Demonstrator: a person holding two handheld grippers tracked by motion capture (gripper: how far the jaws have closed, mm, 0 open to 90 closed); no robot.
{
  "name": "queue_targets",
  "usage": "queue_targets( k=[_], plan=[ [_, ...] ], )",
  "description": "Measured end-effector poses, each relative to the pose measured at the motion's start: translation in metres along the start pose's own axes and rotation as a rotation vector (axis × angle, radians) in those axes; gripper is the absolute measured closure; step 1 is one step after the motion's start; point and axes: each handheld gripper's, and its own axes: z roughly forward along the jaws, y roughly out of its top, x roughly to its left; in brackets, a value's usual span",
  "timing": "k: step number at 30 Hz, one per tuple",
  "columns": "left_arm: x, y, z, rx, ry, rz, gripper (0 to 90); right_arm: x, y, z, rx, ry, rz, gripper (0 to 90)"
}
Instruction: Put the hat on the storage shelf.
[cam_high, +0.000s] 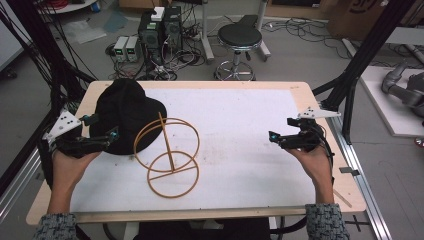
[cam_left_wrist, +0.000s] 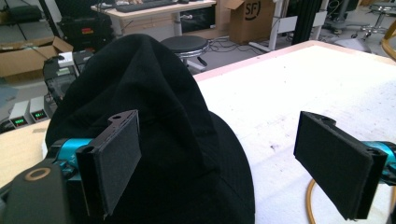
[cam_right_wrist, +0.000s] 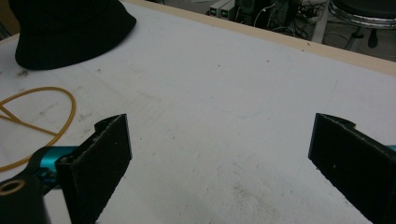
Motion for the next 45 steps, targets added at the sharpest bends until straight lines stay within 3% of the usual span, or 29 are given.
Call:
queue_targets(
  k=[12,15,18,28,31,37,45],
  plan=[
    [0.0,-0.001,0.003,-0.009,-0.028,-0.013,15.3,0.005,0.0,-0.001,0.008,0.001,-0.016,5.8],
    [0.001,0.0,0.001,-0.021,-0.041,-0.041,15.3,0.007,0.0,0.001,0.014,0.005,-0.025,5.8],
    [0.001,0.001,0.002,-0.02,-0.042,-0.043,15.3,0.007,0.0,0.002,0.018,0.009,-0.028,5.8],
    [0.002,0.007,0.009,-0.034,-0.043,-0.041,15.4,0.003,-0.008,-0.003,0.018,0.01,0.007,5.8],
    [0.005,0.011,0.013,-0.041,-0.034,-0.037,15.6,0.003,-0.01,-0.005,0.019,0.009,0.006,5.8],
    [0.01,0.014,0.028,-0.004,-0.019,-0.019,17.0,0.005,-0.01,-0.005,0.021,0.013,0.001,5.8],
    [0.019,0.027,0.034,0.014,-0.007,0.011,17.2,0.006,-0.009,-0.001,0.031,0.018,-0.007,5.8]
  ],
)
